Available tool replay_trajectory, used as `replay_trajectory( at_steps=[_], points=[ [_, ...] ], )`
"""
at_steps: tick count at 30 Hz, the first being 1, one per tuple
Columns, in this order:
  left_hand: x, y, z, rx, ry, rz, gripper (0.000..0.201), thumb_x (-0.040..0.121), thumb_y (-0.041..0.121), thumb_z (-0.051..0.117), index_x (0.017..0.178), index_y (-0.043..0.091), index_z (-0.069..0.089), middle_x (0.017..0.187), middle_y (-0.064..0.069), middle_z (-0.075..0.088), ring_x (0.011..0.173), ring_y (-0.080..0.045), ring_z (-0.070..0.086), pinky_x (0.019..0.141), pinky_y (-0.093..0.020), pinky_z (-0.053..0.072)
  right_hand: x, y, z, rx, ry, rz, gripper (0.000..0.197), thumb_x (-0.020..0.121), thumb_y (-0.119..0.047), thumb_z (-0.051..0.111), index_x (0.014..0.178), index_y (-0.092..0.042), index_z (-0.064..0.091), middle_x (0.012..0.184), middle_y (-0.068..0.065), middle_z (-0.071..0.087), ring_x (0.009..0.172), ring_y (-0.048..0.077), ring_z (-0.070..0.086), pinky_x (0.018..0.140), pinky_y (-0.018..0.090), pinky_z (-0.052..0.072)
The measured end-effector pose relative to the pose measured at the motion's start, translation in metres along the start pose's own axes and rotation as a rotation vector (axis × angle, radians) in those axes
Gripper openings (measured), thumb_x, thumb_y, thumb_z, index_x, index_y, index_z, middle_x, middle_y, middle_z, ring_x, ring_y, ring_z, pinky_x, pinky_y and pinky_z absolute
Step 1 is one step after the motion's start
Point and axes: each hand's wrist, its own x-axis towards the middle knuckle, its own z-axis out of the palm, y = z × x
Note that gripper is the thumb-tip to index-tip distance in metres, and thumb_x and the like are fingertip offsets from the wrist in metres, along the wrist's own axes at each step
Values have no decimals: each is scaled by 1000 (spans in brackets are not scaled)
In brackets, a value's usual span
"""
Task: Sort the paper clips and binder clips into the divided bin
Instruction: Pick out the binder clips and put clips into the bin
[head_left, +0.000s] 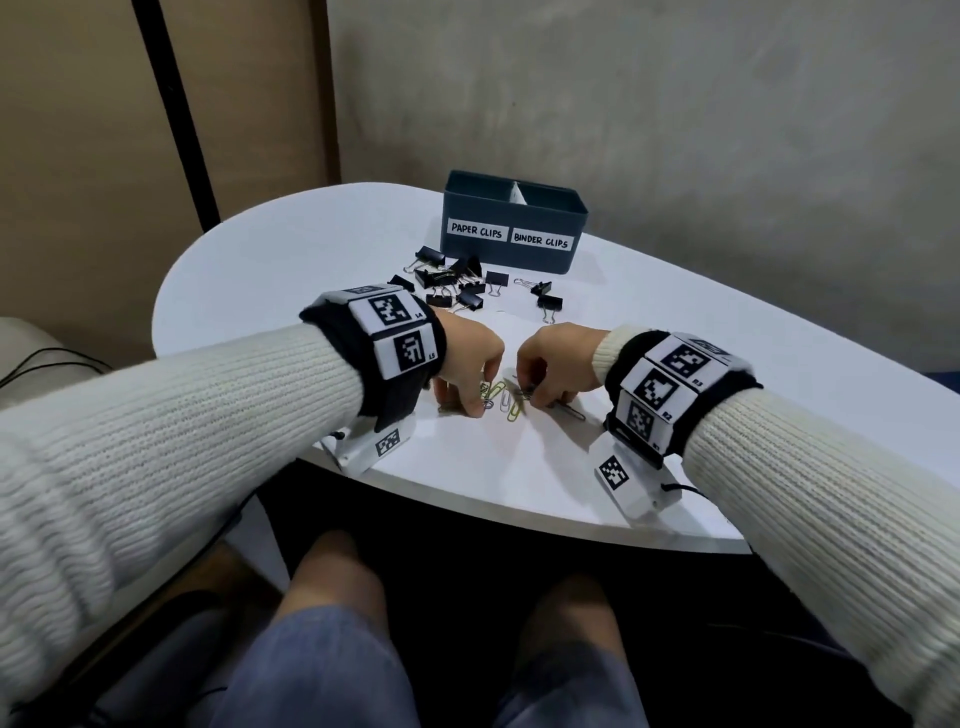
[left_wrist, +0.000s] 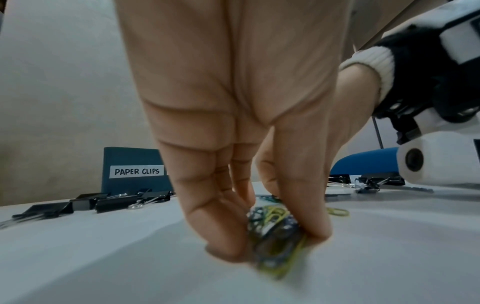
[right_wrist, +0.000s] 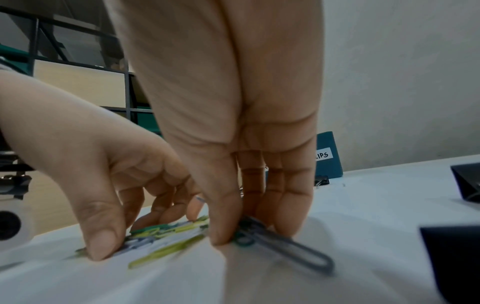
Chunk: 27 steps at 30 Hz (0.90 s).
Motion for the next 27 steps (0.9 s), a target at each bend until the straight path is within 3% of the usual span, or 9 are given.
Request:
replay_trajectory(
  at_steps=[2, 5, 7, 10, 12, 16, 19, 22, 27],
  points=[
    [1, -2, -2, -74, -4, -1, 42, 75, 23, 78, 102, 18, 46, 111, -10, 67, 62, -17, 65, 51, -24, 53, 1, 1, 1, 10, 7, -1, 26, 82, -13, 68, 108, -9, 65, 91, 0, 59, 52, 5, 49, 54, 14, 43],
    [1, -5, -5, -176, -7, 4, 46, 68, 22, 84, 84, 20, 42, 105, -14, 71, 61, -22, 67, 69, -36, 57, 3, 2, 2, 13, 12, 0, 23, 83, -15, 67, 106, -11, 64, 91, 0, 59, 52, 5, 49, 54, 14, 41],
    [3, -5, -6, -225, 0, 23, 48, 66, 22, 86, 79, 20, 39, 101, -15, 72, 62, -25, 68, 64, -36, 59, 4, 1, 1, -14, 25, 7, 16, 84, -16, 65, 100, -16, 62, 91, 0, 58, 56, 9, 51, 54, 15, 39],
    [5, -5, -5, -296, -13, 60, 46, 67, 16, 84, 76, 18, 40, 101, -22, 71, 69, -31, 67, 79, -55, 56, 6, -3, 3, -71, 58, 0, 26, 86, -18, 63, 112, -15, 65, 104, 6, 64, 93, 22, 59, 69, 22, 42],
    [7, -5, -5, -334, -7, 79, 42, 70, 9, 81, 76, 16, 40, 95, -23, 70, 67, -32, 65, 73, -50, 57, 10, -5, 4, -69, 73, 0, 28, 86, -17, 61, 113, -14, 66, 114, 7, 66, 103, 25, 58, 77, 24, 40],
    [9, -8, -7, -428, 58, 102, 34, 76, -3, 73, 75, 13, 43, 75, -16, 63, 55, -27, 59, 49, -27, 56, 13, -6, 5, -42, 106, 6, 24, 85, -13, 62, 108, -12, 68, 109, 9, 69, 82, 18, 53, 74, 25, 43],
    [8, -13, -9, -449, 71, 110, 24, 78, -4, 71, 80, 12, 54, 75, -13, 64, 56, -23, 61, 47, -21, 56, 13, -4, 5, -11, 170, 3, 24, 81, -13, 66, 105, -13, 69, 106, 7, 71, 80, 16, 54, 66, 22, 42],
    [10, -17, -10, -450, 76, 117, 17, 80, -4, 69, 80, 10, 59, 74, -14, 65, 45, -12, 62, 45, -17, 55, 14, -3, 4, -8, 197, 1, 24, 78, -14, 68, 102, -12, 70, 102, 8, 71, 79, 16, 55, 53, 19, 40],
    [12, -20, -12, -484, 103, 114, 20, 80, -6, 68, 74, 9, 58, 68, -14, 64, 40, -11, 60, 46, -18, 56, 14, 1, 1, 32, 206, 15, 24, 77, -12, 66, 100, -12, 72, 92, 5, 67, 82, 18, 58, 67, 21, 44]
  ],
)
